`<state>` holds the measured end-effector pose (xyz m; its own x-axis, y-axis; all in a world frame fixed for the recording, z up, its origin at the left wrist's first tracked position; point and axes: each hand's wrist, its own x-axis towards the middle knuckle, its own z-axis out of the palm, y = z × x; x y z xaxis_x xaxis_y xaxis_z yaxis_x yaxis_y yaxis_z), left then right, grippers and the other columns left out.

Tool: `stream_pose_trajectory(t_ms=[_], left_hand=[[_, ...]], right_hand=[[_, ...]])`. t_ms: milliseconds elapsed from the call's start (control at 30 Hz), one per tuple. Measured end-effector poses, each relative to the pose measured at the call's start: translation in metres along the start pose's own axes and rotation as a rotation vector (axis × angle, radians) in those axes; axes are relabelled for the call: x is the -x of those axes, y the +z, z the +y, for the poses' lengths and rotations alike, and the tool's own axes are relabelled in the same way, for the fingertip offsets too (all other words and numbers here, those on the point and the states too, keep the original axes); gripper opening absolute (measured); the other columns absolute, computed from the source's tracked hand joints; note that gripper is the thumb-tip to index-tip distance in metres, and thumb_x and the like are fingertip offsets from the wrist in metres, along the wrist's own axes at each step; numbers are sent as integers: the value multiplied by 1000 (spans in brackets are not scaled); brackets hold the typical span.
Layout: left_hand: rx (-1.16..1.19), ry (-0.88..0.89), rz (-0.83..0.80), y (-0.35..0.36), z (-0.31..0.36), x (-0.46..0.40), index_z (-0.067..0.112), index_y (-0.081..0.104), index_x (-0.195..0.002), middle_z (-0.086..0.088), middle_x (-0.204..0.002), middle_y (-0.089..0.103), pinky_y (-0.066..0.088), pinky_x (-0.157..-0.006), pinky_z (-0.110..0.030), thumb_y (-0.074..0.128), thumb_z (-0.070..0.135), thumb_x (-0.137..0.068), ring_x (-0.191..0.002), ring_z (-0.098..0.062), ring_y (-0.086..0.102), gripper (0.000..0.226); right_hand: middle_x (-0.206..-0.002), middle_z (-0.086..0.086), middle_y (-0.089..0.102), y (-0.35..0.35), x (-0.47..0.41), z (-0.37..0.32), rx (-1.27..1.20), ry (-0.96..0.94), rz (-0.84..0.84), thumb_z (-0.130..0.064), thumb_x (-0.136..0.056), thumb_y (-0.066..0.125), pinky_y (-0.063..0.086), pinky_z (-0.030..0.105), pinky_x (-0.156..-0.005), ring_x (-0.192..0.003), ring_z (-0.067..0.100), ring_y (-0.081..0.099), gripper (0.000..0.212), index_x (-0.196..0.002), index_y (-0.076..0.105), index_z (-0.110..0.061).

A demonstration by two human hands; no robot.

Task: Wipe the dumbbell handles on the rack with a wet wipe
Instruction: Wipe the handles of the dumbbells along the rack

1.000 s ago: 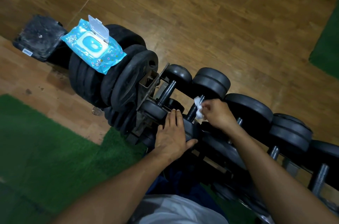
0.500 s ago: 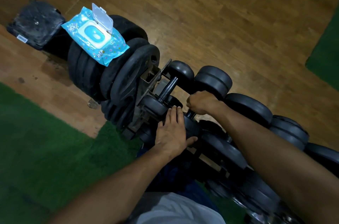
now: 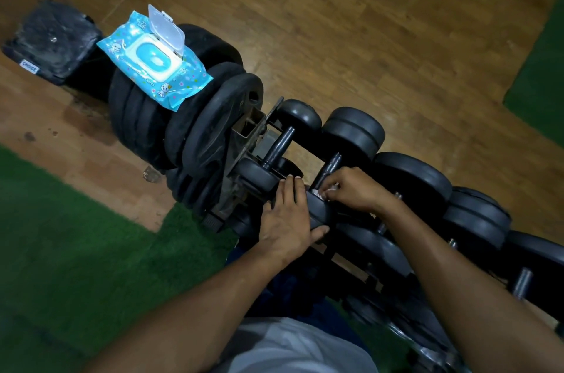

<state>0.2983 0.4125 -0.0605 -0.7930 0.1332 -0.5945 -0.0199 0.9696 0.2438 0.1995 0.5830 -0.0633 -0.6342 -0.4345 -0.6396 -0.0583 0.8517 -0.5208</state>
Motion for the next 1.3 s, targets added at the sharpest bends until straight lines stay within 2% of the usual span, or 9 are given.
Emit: stream_pose_trajectory(t_ms=[133,267,433,567,633,733,900,1033,1300], left_hand=[[3,-3,11,0,-1,1,9,-11,-162,-9,-172,-4,33,-118,-50,54,81,-85,-159,-26,-1,124],[-6,5,12,0,0,1,9,-11,-162,-9,-172,-5,34,-118,-50,53,81,-85,-159,-26,-1,123],[-32,-4,7,0,0,0,9,-10,-162,-8,-173,-5,35,-117,-51,52,83,-85,-159,-25,1,123],[-30,-18,7,1,1,1,10,-10,-162,-8,-172,-3,36,-116,-51,53,82,-84,-159,-25,4,124],[-26,-20,-2,1,2,1,9,-12,-162,-8,-172,-4,36,-116,-51,53,82,-84,-159,-24,3,124],[-21,-25,-2,0,2,1,10,-11,-162,-7,-172,-3,36,-115,-52,54,82,-84,-159,-23,3,124],[-29,-43,4,1,3,1,11,-9,-162,-6,-173,-2,34,-116,-53,55,83,-82,-158,-23,5,125],[-22,-39,8,-1,3,2,10,-7,-163,-7,-173,-2,32,-118,-52,56,81,-83,-158,-23,6,124],[118,-44,44,3,5,6,9,-7,-163,-9,-172,-2,24,-125,-52,67,70,-84,-158,-27,4,124]], right_hand=[[-71,-9,71,25,4,12,-468,232,40,-9,-86,71,45,15,-62,-68,2,62,15,-78,77,-19],[-58,6,61,38,-1,8,-948,465,95,12,-88,56,46,18,-45,-55,14,56,25,-70,64,-4],[-81,11,62,39,-26,14,-1364,606,317,16,-87,39,57,34,-74,-76,20,59,32,-85,62,-6],[-84,6,61,32,-31,12,-1626,595,582,16,-88,42,53,31,-77,-76,15,58,32,-90,61,-9],[-82,3,61,30,-26,11,-1643,575,622,13,-92,43,52,33,-84,-74,12,56,29,-88,61,-10],[-90,7,63,38,-20,16,-1541,577,519,7,-95,41,55,35,-88,-84,17,61,28,-106,64,-6],[-77,8,69,45,-3,17,-1142,532,160,2,-95,49,53,24,-56,-62,14,69,18,-101,62,-10],[-71,13,65,40,8,20,-956,427,136,7,-91,55,44,17,-44,-49,11,65,19,-102,65,-3],[-78,14,67,42,34,32,-1110,344,264,9,-88,60,47,18,-49,-53,13,65,18,-90,67,-8]])
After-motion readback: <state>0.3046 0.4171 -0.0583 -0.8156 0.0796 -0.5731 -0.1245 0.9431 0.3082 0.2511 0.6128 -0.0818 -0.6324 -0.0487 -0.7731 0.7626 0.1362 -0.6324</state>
